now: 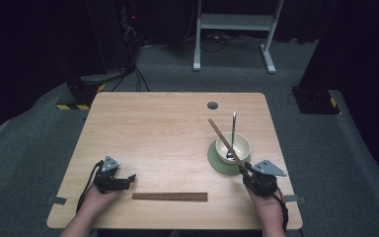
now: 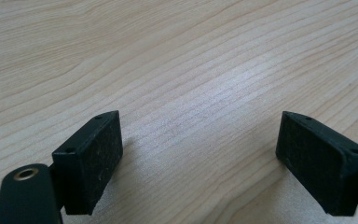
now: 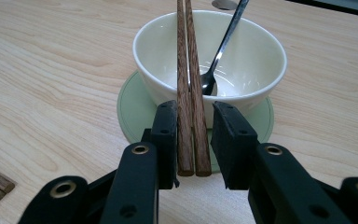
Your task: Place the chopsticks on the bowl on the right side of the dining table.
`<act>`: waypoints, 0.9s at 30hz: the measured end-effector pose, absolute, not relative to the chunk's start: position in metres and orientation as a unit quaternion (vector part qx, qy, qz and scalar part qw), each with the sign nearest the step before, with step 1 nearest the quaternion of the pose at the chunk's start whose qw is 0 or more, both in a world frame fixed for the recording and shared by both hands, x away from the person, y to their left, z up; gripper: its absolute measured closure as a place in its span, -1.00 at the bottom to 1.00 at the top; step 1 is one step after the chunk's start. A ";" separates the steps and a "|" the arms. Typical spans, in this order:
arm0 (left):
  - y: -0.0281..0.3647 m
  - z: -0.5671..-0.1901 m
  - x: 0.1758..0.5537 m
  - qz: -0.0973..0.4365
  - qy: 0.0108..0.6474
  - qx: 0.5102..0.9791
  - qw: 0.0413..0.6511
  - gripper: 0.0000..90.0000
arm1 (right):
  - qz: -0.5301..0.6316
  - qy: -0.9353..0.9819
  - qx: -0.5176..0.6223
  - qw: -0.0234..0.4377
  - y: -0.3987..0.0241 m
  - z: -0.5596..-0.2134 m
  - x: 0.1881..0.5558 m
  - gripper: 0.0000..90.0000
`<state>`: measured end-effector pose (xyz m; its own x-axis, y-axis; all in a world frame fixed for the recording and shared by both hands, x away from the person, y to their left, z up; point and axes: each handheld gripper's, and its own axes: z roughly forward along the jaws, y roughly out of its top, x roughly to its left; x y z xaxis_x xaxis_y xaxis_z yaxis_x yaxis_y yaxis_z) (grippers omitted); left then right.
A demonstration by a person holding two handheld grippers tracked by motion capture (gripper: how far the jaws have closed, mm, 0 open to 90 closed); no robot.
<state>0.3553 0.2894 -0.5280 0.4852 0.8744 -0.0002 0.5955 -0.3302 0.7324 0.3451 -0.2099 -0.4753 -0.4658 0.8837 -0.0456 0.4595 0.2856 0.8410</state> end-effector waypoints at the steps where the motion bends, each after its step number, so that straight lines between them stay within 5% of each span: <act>1: 0.289 -0.528 0.355 0.203 0.465 0.790 0.344 -0.67 | 0.400 0.756 0.445 0.265 -0.210 -0.475 0.345 0.57; 27: 0.289 -0.528 0.355 0.202 0.465 0.790 0.344 -0.68 | 0.385 0.733 0.477 0.295 -0.233 -0.475 0.348 0.47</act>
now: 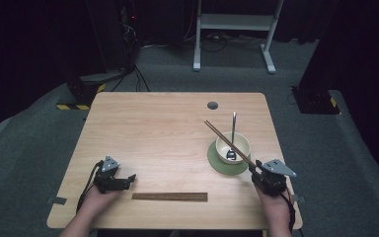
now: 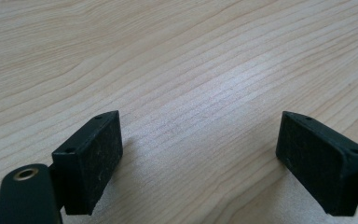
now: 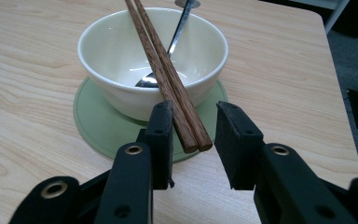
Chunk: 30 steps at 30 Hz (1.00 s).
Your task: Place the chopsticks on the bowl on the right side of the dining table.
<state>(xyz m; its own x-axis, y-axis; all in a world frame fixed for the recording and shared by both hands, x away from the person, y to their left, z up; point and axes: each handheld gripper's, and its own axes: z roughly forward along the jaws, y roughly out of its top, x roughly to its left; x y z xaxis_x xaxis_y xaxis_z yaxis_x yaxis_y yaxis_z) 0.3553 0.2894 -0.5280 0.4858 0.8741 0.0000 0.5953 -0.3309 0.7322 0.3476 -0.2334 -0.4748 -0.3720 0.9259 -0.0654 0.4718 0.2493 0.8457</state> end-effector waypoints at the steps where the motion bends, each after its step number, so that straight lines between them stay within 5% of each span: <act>1: 0.289 -0.528 0.355 0.202 0.465 0.790 0.344 -0.68 | 0.385 0.732 0.479 0.295 -0.234 -0.475 0.348 0.47; 20: 0.286 -0.522 0.358 0.196 0.468 0.799 0.324 -0.61 | 0.376 0.709 0.509 0.312 -0.244 -0.476 0.352 0.30; 30: 0.261 -0.478 0.365 0.206 0.443 0.787 0.378 -0.62 | 0.371 0.702 0.517 0.319 -0.248 -0.475 0.353 0.26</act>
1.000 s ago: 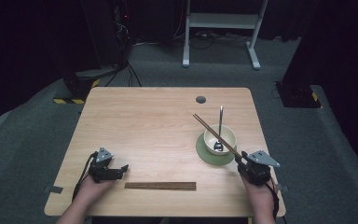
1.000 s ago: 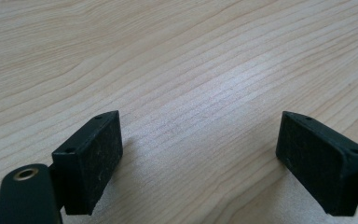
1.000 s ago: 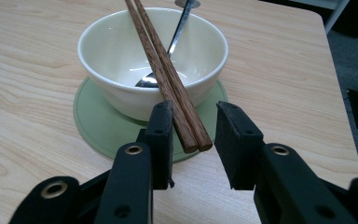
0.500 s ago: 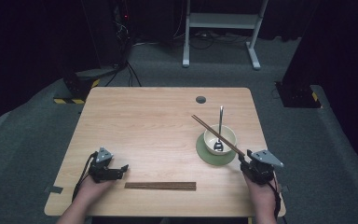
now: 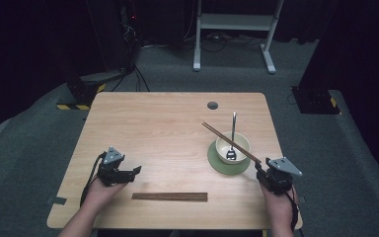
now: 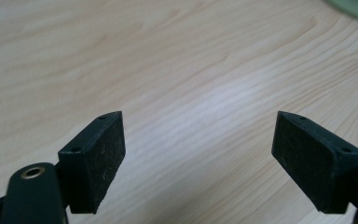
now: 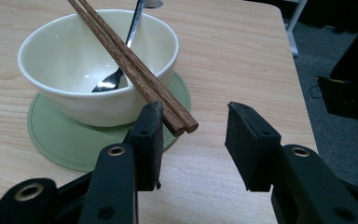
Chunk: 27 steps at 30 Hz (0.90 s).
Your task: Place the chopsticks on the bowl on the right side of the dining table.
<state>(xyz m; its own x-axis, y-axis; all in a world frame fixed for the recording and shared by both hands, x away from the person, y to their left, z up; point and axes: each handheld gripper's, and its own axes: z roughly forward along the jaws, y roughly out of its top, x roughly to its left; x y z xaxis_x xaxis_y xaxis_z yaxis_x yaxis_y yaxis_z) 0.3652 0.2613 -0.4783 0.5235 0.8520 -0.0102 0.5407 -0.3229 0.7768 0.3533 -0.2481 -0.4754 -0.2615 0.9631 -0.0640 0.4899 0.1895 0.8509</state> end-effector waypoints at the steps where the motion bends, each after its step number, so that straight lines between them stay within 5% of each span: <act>1: 0.257 -0.474 0.367 0.205 0.437 0.787 0.383 -0.63 | 0.370 0.702 0.519 0.319 -0.248 -0.475 0.353 0.26; 27: 0.107 -0.466 0.458 0.189 0.383 0.785 0.449 -0.51 | 0.359 0.708 0.523 0.308 -0.250 -0.478 0.370 0.38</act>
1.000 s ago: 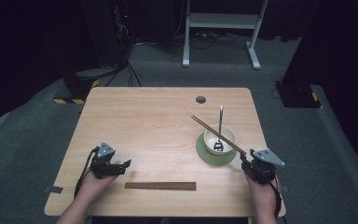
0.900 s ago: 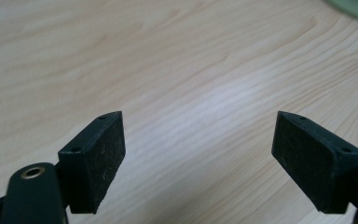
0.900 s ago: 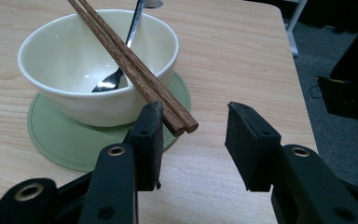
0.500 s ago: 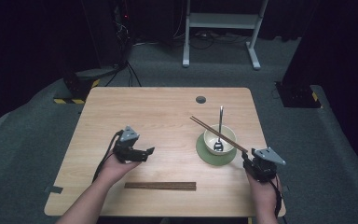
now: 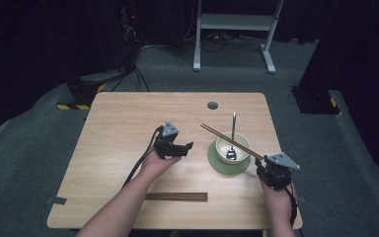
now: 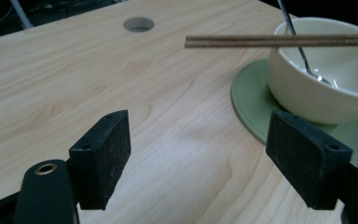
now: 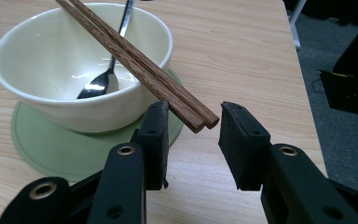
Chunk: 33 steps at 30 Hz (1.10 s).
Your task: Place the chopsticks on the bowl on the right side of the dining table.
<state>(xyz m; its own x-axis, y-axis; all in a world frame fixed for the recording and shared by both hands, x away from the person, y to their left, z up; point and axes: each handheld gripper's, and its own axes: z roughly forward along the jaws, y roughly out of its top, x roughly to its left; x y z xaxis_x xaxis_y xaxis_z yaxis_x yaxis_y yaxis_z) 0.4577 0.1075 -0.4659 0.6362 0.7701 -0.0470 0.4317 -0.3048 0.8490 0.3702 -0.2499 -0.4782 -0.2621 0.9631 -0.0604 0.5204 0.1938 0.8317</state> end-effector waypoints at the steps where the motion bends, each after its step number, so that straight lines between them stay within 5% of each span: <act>1: 0.103 -0.466 0.460 0.191 0.381 0.785 0.451 -0.51 | 0.360 0.707 0.526 0.305 -0.252 -0.478 0.371 0.38; 33: 0.052 -0.493 0.504 0.182 0.398 0.766 0.471 -0.40 | 0.368 0.703 0.529 0.300 -0.263 -0.479 0.401 0.42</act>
